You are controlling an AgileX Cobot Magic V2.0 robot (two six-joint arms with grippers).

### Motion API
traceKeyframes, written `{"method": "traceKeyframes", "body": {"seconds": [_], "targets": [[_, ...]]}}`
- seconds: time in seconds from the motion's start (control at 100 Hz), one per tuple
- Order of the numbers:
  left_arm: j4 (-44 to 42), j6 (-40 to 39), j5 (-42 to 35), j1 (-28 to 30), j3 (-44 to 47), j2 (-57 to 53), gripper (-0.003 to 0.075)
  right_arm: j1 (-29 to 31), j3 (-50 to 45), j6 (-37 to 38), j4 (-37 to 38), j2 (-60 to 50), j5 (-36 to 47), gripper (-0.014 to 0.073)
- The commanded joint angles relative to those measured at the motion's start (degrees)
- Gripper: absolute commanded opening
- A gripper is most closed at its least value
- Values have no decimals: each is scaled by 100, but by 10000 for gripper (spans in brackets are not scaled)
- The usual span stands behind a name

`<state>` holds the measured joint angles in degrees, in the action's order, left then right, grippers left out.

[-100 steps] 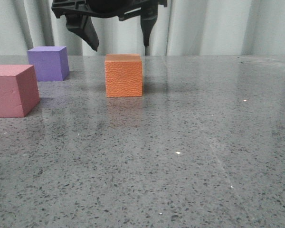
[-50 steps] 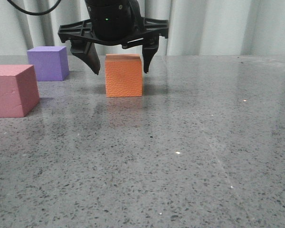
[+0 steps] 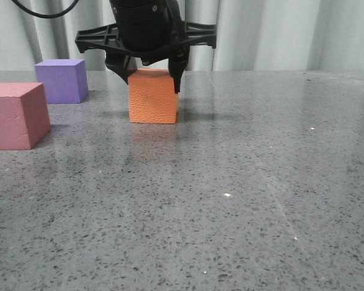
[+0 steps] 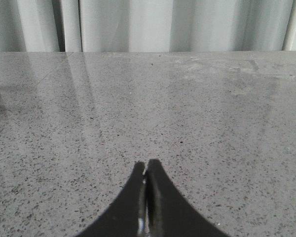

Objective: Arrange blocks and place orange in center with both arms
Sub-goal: 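Lift the orange cube and carry it toward the purple cube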

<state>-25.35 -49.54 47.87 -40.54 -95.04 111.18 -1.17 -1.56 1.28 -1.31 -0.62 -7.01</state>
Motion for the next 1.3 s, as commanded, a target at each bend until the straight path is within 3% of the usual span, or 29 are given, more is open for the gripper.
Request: {"method": "traceKeyframes", "body": {"seconds": [0.0, 0.46, 0.93, 1.29], "targets": [[-192, 63, -160, -92, -165, -414, 169, 29, 77, -34, 0, -142, 507, -67], [-1530, 65, 107, -75, 28, -1519, 169, 29, 77, -34, 0, -142, 507, -67], [-1223, 87, -796, 1187, 1683, -2580, 169, 29, 77, -34, 0, -142, 507, -67], [-1146, 150, -1028, 1378, 1905, -2558, 169, 29, 77, -34, 0, -142, 507, -67]]}}
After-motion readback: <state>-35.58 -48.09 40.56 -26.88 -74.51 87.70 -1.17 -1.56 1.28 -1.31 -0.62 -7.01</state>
